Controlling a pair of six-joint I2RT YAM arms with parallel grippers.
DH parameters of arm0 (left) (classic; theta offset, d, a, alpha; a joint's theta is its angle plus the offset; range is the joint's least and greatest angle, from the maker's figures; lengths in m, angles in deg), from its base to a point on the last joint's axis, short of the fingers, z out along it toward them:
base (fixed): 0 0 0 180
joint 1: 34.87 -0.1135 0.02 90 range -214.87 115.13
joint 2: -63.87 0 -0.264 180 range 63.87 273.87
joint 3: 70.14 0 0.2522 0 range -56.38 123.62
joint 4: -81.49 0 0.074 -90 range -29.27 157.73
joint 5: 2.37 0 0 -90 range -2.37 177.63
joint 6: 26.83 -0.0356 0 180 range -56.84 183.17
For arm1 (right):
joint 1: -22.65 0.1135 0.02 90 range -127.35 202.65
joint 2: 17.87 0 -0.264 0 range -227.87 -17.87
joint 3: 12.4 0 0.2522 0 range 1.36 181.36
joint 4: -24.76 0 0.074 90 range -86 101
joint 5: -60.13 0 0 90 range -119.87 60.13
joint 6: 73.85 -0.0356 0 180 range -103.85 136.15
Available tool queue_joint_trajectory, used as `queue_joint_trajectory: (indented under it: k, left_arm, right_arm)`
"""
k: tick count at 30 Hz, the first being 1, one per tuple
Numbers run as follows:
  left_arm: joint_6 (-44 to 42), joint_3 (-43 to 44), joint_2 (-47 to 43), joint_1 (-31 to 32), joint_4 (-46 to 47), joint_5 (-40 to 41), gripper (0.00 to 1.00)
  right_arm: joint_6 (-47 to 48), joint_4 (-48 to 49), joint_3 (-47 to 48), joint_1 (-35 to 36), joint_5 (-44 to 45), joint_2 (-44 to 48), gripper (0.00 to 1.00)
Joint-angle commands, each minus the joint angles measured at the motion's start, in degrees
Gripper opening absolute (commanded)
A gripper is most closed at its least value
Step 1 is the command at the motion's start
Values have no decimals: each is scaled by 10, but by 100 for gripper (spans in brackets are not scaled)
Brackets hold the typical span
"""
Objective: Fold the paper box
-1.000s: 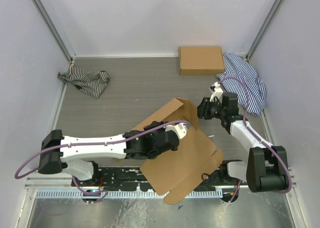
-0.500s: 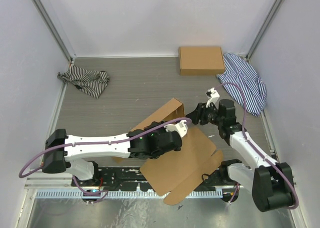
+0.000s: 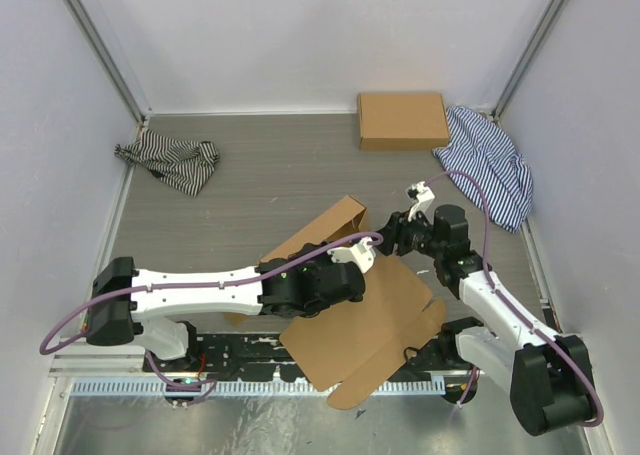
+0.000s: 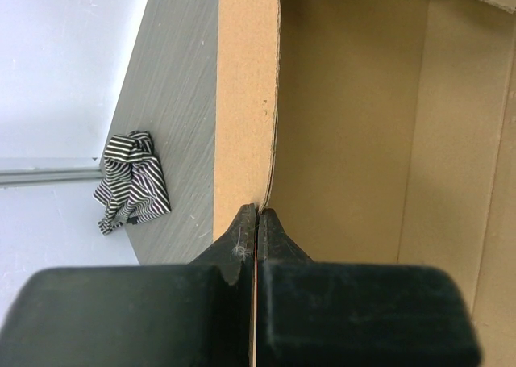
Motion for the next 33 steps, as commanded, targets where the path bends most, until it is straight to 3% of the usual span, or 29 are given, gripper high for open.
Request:
queue_joint_trajectory:
  k: [1,33]
  left_arm:
    - [26,12,5,5,-13,-41,0]
    - [54,41,-10,4,-55,-29,0]
  right_arm:
    - [3,40,0,12,-8,14,56]
    - [83,68,57,102,71,-65,67]
